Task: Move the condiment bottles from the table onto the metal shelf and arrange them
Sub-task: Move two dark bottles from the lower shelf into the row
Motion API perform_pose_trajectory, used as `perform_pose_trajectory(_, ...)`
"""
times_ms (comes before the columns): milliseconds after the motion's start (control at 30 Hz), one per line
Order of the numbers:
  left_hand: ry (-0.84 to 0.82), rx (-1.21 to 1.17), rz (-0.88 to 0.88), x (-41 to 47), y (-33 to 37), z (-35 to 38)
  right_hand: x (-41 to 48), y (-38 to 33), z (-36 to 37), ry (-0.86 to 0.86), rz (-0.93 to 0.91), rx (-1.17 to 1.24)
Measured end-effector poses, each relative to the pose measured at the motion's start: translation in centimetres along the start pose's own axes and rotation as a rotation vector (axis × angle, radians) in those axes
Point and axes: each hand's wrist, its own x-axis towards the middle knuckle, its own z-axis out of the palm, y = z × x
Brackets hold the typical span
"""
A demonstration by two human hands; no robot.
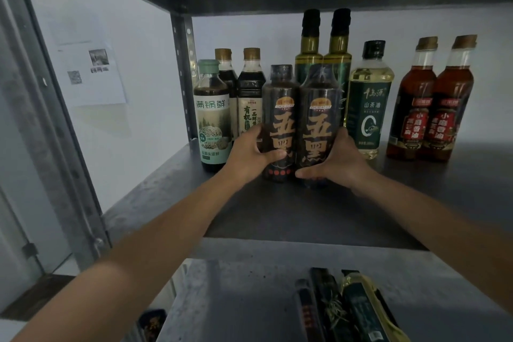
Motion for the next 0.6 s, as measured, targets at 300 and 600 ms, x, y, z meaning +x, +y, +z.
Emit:
perform_pose_trajectory(300, 0.084, -0.007, -0.039, 1.2, -1.9, -1.2, 1.2, -1.2, 2.5, 0.010, 0.006, -0.002)
perform_pose_trajectory(600, 0.122, 0.058, -0.027, 0.7, -2.1, -1.4, 0.4, -2.5, 3.8, 0.038, -0.033, -0.079)
